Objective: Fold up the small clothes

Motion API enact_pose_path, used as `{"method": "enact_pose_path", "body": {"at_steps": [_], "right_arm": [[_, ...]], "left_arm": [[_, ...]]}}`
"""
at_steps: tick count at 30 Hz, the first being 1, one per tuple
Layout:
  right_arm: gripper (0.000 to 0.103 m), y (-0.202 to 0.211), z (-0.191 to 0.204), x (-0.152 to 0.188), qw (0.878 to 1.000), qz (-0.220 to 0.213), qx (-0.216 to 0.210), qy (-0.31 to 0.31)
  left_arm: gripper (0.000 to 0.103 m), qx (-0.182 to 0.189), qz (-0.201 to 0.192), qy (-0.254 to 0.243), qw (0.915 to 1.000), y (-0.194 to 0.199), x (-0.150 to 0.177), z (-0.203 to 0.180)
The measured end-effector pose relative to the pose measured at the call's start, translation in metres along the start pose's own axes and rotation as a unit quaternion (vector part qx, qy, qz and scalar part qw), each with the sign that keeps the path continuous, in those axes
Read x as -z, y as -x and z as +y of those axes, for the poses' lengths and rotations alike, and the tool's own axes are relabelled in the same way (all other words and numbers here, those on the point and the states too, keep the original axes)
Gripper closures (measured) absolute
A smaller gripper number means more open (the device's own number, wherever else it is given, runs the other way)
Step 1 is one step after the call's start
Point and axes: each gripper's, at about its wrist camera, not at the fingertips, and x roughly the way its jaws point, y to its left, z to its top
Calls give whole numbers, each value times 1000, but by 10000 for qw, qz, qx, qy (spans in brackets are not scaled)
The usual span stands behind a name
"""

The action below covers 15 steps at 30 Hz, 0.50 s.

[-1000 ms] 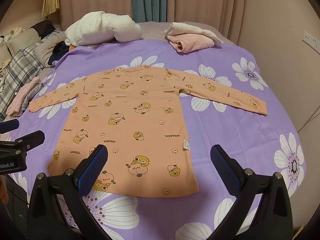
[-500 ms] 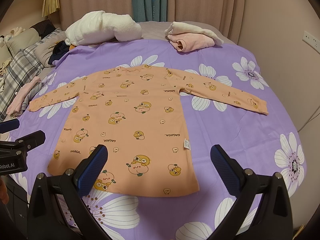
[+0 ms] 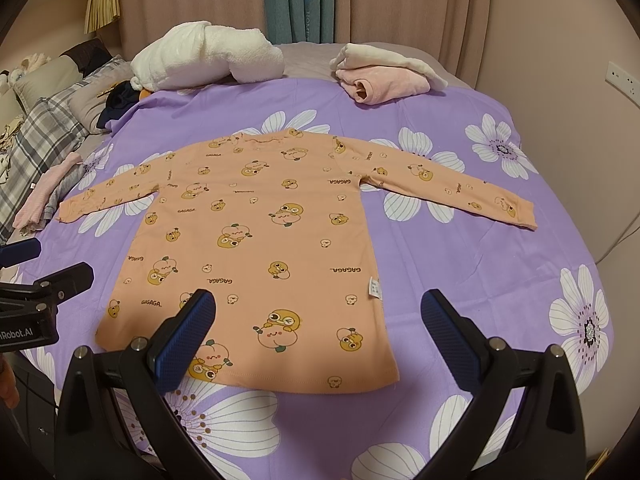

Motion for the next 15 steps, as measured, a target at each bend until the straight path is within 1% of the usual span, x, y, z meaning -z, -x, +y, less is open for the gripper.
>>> {"method": "enact_pose_path", "body": {"at_steps": [3, 5, 8, 11, 15], "right_arm": [[0, -1, 0, 1, 10000, 39, -28, -52], [0, -4, -3, 4, 9996, 108, -153, -190], [0, -10, -11, 11, 9978, 227, -361, -499], [0, -18, -22, 14, 9954, 281, -511, -759], [0, -28, -45, 16, 9894, 309, -683, -1243]], "left_arm": [[1, 48, 45, 52, 10000, -5, 3, 1], [1, 141, 116, 151, 9997, -10, 4, 4], [1, 329, 235, 412, 9983, -19, 5, 12], [1, 420, 335, 668, 9963, -27, 5, 22], [1, 556, 412, 858, 9939, -37, 1, 30]]}}
